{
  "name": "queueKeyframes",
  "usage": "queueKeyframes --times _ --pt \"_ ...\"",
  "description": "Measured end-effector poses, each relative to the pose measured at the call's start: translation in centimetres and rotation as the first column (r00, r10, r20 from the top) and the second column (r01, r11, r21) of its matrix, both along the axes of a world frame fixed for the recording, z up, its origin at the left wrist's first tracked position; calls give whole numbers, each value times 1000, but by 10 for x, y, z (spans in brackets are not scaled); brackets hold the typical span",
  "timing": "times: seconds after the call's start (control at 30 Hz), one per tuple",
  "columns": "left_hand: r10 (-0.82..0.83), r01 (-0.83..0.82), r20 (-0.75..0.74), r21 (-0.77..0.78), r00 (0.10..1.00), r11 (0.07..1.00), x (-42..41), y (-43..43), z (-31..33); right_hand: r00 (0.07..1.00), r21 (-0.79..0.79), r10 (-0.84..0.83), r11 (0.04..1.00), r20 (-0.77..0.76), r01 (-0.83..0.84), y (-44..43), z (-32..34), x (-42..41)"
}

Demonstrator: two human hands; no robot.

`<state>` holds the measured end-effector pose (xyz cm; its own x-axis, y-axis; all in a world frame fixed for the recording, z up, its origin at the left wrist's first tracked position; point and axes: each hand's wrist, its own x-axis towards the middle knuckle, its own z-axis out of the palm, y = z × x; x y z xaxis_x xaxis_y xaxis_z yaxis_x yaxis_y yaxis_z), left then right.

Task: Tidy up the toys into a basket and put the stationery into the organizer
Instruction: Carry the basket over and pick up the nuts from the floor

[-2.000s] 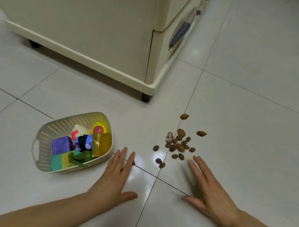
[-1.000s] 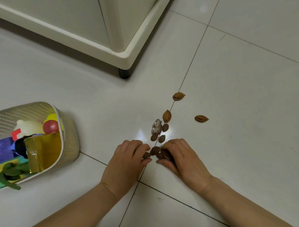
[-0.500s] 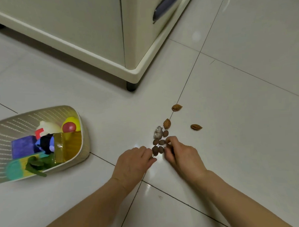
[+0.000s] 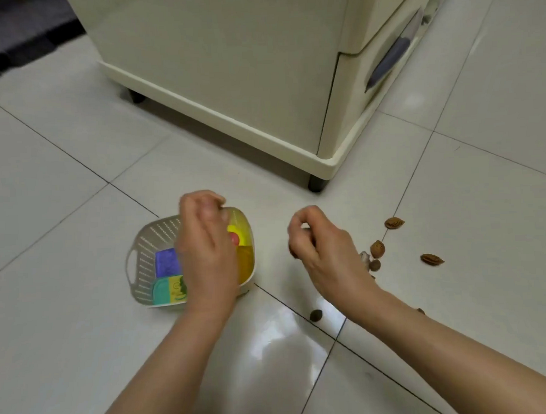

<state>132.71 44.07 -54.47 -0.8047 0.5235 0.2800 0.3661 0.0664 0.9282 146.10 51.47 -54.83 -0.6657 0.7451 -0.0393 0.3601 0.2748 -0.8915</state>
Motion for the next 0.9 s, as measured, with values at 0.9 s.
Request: queueKeyframes --times 0.9 --pt "-847 410 -41 -862 531 298 89 -16 -131 764 279 -165 960 623 -21 -10 -132 227"
